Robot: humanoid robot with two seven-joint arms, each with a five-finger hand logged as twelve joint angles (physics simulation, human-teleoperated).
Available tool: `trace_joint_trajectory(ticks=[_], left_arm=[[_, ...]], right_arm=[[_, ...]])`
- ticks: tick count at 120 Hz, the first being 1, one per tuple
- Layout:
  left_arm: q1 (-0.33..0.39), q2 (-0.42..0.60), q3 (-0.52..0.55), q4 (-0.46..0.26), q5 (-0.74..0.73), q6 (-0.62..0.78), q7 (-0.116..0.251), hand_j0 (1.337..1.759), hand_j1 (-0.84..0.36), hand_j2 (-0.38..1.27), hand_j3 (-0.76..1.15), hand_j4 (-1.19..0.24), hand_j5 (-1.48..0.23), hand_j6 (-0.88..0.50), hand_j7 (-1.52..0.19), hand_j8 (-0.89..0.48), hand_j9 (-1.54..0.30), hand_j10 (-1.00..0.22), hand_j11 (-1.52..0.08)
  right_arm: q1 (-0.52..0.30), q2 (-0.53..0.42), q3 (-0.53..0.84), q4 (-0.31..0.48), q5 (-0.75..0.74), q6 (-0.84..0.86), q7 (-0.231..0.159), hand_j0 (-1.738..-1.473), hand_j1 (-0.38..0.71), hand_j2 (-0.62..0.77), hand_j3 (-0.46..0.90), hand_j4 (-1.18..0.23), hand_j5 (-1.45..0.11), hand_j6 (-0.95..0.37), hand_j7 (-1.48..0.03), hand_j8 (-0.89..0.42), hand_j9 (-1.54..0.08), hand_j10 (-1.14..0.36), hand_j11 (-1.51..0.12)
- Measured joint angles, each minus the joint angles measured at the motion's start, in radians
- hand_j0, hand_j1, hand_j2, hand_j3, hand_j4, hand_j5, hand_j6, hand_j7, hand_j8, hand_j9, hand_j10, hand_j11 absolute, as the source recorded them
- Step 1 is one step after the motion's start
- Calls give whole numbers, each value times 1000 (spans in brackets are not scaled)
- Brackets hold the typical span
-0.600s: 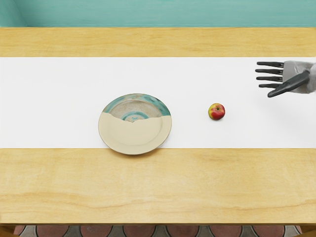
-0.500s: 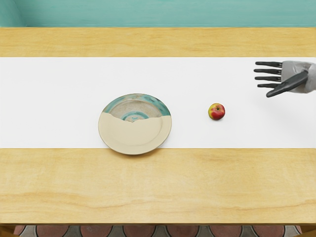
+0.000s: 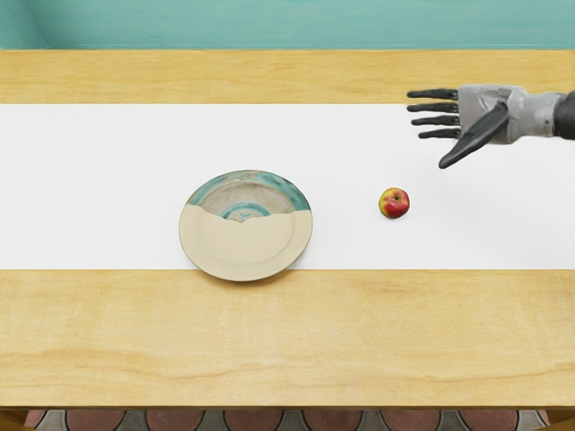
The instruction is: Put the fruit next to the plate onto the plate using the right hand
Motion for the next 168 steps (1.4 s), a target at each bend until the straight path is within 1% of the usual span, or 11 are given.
trace_joint_trajectory(ticks=[6, 18, 31, 39, 48, 64, 78, 92, 107, 132, 168], left_arm=[[0, 0, 0, 0, 0, 0, 0, 1658, 73, 46, 0, -230, -299, -230, -299, -230, -299, -230, -299], [0, 0, 0, 0, 0, 0, 0, 1658, 73, 46, 0, -230, -299, -230, -299, -230, -299, -230, -299], [0, 0, 0, 0, 0, 0, 0, 1658, 73, 46, 0, -230, -299, -230, -299, -230, -299, -230, -299], [0, 0, 0, 0, 0, 0, 0, 1658, 73, 46, 0, -230, -299, -230, -299, -230, -299, -230, -299], [0, 0, 0, 0, 0, 0, 0, 1658, 73, 46, 0, -230, -299, -230, -299, -230, -299, -230, -299], [0, 0, 0, 0, 0, 0, 0, 1658, 73, 46, 0, -230, -299, -230, -299, -230, -299, -230, -299], [0, 0, 0, 0, 0, 0, 0, 1658, 73, 46, 0, -230, -299, -230, -299, -230, -299, -230, -299], [0, 0, 0, 0, 0, 0, 0, 1658, 73, 46, 0, -230, -299, -230, -299, -230, -299, -230, -299], [0, 0, 0, 0, 0, 0, 0, 1658, 73, 46, 0, -230, -299, -230, -299, -230, -299, -230, -299], [0, 0, 0, 0, 0, 0, 0, 1658, 73, 46, 0, -230, -299, -230, -299, -230, -299, -230, -299], [0, 0, 0, 0, 0, 0, 0, 1658, 73, 46, 0, -230, -299, -230, -299, -230, -299, -230, -299]], right_arm=[[3, -27, 17, 61, -73, 0, -3, -1658, -306, -7, 0, -36, -47, -35, -47, -36, -47, -36, -47], [6, -77, 37, 212, -230, 0, -7, -1658, -305, -7, 0, -37, -48, -37, -48, -37, -48, -37, -48], [4, -102, 38, 353, -376, 0, -15, -1658, -305, -7, 0, -38, -49, -38, -49, -38, -49, -38, -49], [0, -104, 31, 411, -441, -5, -42, -1658, -305, -7, 0, -39, -49, -39, -49, -39, -49, -39, -49], [-1, -103, 18, 451, -483, -51, -62, -1658, -304, -7, 0, -40, -50, -41, -50, -40, -50, -40, -50], [1, -102, 1, 480, -548, -176, -79, -1658, -303, -7, 0, -42, -51, -43, -51, -42, -51, -41, -51], [7, -74, -22, 490, -576, -249, -143, -1658, -282, -11, 0, -60, -74, -61, -74, -60, -74, -59, -74], [5, -41, -48, 494, -638, -355, -169, -1658, -271, -12, 0, -69, -87, -71, -86, -70, -86, -69, -86], [8, -4, -93, 496, -690, -452, -178, -1658, -271, -12, 0, -69, -86, -71, -85, -69, -86, -68, -86], [19, 57, -173, 496, -754, -571, -182, -1658, -284, -10, 0, -59, -73, -61, -72, -60, -73, -58, -72], [22, 126, -254, 495, -800, -696, -182, -1658, -166, -29, 0, -157, -201, -159, -200, -158, -200, -157, -200]])
